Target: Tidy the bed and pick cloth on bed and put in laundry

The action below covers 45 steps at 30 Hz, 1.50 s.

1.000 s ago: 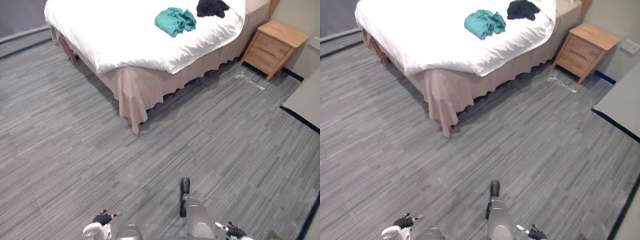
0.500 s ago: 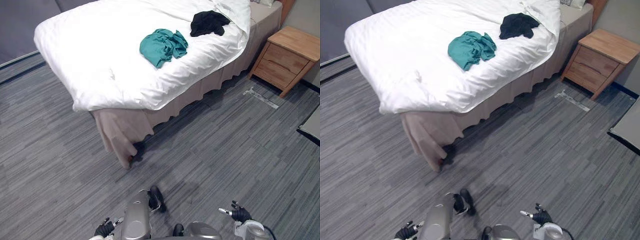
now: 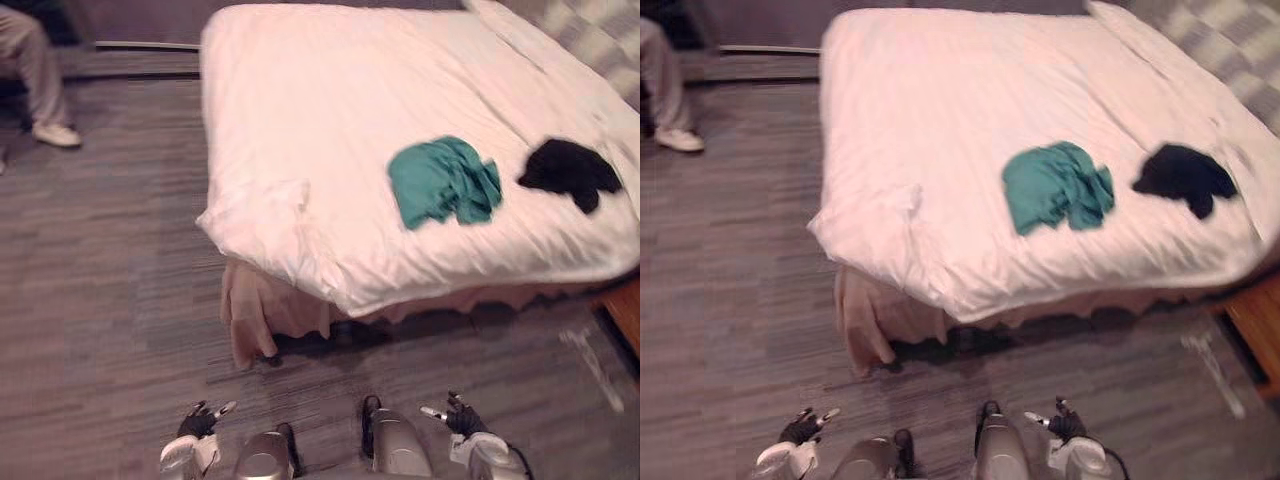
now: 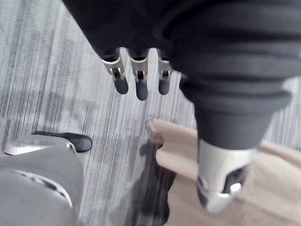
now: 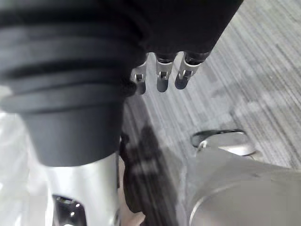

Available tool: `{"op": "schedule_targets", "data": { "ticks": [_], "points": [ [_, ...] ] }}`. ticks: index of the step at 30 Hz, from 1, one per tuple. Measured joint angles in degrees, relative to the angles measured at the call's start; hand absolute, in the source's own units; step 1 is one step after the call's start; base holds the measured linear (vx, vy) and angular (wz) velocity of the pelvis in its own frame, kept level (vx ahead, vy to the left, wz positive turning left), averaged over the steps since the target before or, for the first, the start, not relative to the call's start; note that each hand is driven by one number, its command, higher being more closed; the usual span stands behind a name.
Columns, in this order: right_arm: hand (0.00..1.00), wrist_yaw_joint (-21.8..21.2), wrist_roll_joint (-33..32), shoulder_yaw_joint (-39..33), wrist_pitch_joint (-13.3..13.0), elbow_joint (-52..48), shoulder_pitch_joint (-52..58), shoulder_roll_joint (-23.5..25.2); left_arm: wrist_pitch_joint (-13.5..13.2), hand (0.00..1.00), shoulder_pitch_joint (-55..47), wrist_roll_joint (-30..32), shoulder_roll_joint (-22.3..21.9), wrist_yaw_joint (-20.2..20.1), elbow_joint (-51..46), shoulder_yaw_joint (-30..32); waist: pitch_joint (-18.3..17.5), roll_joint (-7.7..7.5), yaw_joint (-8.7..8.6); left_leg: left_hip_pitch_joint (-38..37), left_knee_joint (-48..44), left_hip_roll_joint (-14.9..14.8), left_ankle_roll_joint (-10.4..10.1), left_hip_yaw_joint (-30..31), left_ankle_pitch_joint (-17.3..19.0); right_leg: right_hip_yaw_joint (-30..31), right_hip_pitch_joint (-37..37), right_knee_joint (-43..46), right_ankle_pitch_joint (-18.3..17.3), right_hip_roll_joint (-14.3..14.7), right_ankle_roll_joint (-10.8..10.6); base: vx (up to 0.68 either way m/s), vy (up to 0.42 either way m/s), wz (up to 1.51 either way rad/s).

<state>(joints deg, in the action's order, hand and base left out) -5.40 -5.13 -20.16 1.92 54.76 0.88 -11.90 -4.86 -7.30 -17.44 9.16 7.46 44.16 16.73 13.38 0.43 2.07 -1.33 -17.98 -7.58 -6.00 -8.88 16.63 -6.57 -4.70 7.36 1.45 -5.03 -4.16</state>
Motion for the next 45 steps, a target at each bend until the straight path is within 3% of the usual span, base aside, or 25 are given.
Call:
{"op": "schedule_targets", "data": {
  "ticks": [2,3,5,6,8,12,13,16,21,25,27,28,30,36,42,45],
  "points": [
    [0.0,-0.3,0.0,-0.1,0.4,0.0,0.0,-3.0,-5.2,0.0,0.4,2.1,1.5,4.8,-12.4,6.0,-0.2,1.77,-0.08,-3.6,6.4,-1.2,-1.8,0.1,-3.4,-1.3,1.9,-1.8,0.3,1.6,0.9,0.25,-0.191,0.2],
    [0.0,0.1,-0.1,-0.5,0.1,0.0,0.7,-3.6,-8.3,0.0,1.2,4.6,4.6,7.6,-20.5,8.4,-0.3,2.0,-0.29,-5.3,8.4,-1.7,-2.0,-0.1,-4.8,-2.2,3.4,-2.5,0.0,2.1,1.5,0.17,-0.117,0.19],
    [0.0,0.8,-1.9,-0.7,-0.6,-0.1,1.6,-3.8,-10.4,0.0,2.4,6.7,7.7,8.9,-26.9,9.3,-0.4,2.08,-0.35,-6.2,9.3,-1.9,-2.0,-0.2,-5.4,-2.5,4.4,-3.3,0.1,2.4,1.6,0.11,-0.062,0.09],
    [0.0,1.7,-3.1,-1.7,-1.4,-0.1,2.2,-3.8,-13.5,0.0,3.6,9.9,11.4,9.7,-34.0,10.4,-0.7,2.22,-0.41,-6.8,10.1,-1.8,-1.9,-0.7,-5.6,-2.3,5.0,-4.3,0.2,2.5,1.8,0.04,0.006,-0.08],
    [0.0,2.2,-4.0,-2.0,-2.1,-0.1,3.1,-3.8,-16.8,0.0,5.4,13.5,15.8,9.5,-41.5,11.3,-1.1,2.57,-0.61,-6.8,11.1,-1.3,-1.9,-2.1,-5.6,-1.7,5.0,-6.1,0.7,2.0,2.2,0.0,0.057,-0.15],
    [0.0,1.6,-3.7,-2.0,-2.0,0.0,5.1,-3.0,-18.1,0.0,9.5,18.1,22.8,5.3,-43.3,8.5,-2.0,2.83,-1.56,-7.5,12.0,-0.3,-1.8,-3.9,-5.5,-0.8,7.0,-11.4,4.1,1.6,1.6,-0.03,0.073,-0.19],
    [0.0,1.4,-3.6,-1.9,-2.0,0.0,5.7,-2.6,-17.7,0.0,11.3,17.9,24.9,3.0,-42.4,5.8,-2.4,2.57,-1.63,-7.8,12.3,-0.2,-1.7,-5.1,-5.5,0.0,7.5,-12.5,4.9,1.7,1.7,-0.07,0.027,-0.26],
    [0.0,1.4,-3.3,-1.5,-2.1,-0.3,6.5,-2.2,-14.5,0.0,14.8,17.2,25.8,-2.1,-41.9,-0.5,-2.6,2.45,-2.21,-8.7,13.0,-0.3,-1.7,-6.4,-5.5,0.9,7.4,-12.6,5.2,1.8,1.7,-0.07,0.005,-0.26],
    [0.0,1.5,-4.0,0.2,-2.0,-7.6,7.6,-2.2,-8.0,0.0,20.8,17.6,25.8,-7.9,-32.2,-10.6,-2.3,2.15,-5.04,-5.5,12.7,-0.3,-2.0,-9.2,-5.7,3.2,2.9,-12.8,6.6,2.1,2.0,-0.08,-0.021,-0.27],
    [0.0,1.5,-5.2,0.2,-2.1,-12.0,5.7,-3.4,-3.8,0.0,26.2,21.7,25.7,-9.0,-24.5,-17.7,0.4,1.09,-6.09,-2.6,11.2,-0.3,-2.0,-11.0,-5.9,5.2,-0.5,-12.5,8.3,2.3,2.3,-0.06,-0.036,-0.26],
    [0.0,1.5,-7.2,0.1,-2.4,-16.1,3.9,-5.6,-0.2,0.0,28.0,24.0,25.1,-8.9,-18.3,-21.2,2.6,0.68,-7.79,-2.4,10.7,-0.4,-2.0,-11.2,-5.9,5.8,-0.8,-12.5,8.4,2.5,2.4,-0.04,-0.017,-0.18],
    [0.0,1.5,-7.5,0.1,-2.5,-17.2,3.6,-6.2,0.6,1.0,28.1,24.3,24.8,-8.9,-17.2,-21.3,2.7,0.59,-8.12,-2.0,10.7,-0.4,-2.0,-11.3,-5.9,6.0,-1.3,-12.5,8.5,2.6,2.4,-0.02,-0.015,-0.06],
    [0.0,1.8,-8.8,0.0,-3.2,-21.3,2.9,-8.1,3.7,1.0,29.6,27.9,23.1,-7.6,-12.1,-21.2,3.9,0.23,-8.41,-0.9,9.7,-0.6,-2.0,-11.4,-5.9,6.5,-2.5,-12.5,9.0,2.7,2.6,-0.01,-0.015,-0.06],
    [0.0,2.1,-10.7,-2.5,-3.6,-29.5,-1.7,-13.6,7.0,1.0,30.1,37.5,20.2,-0.8,-7.5,-19.7,4.9,0.21,-8.49,-1.0,8.9,-0.9,-1.7,-12.3,-5.4,7.5,-2.3,-12.5,9.2,3.2,2.7,-0.03,-0.005,-0.09],
    [0.0,1.6,-10.4,-6.9,-4.0,-35.5,-5.3,-21.3,9.3,1.0,23.8,36.3,18.4,1.4,-5.6,-15.6,4.8,1.19,-9.39,-2.8,8.8,-0.9,-1.7,-12.2,-4.4,7.3,-0.2,-12.5,8.0,2.9,1.4,-0.04,0.026,-0.01],
    [0.0,1.2,-3.7,-6.3,-4.3,-42.3,-8.2,-24.2,9.2,1.0,17.4,30.6,17.0,2.8,-1.0,-12.7,4.8,1.31,-9.43,-2.8,9.1,-0.6,-1.6,-11.6,-4.4,6.9,-0.1,-12.5,8.0,2.7,1.4,-0.02,0.015,0.07]
  ]
}}
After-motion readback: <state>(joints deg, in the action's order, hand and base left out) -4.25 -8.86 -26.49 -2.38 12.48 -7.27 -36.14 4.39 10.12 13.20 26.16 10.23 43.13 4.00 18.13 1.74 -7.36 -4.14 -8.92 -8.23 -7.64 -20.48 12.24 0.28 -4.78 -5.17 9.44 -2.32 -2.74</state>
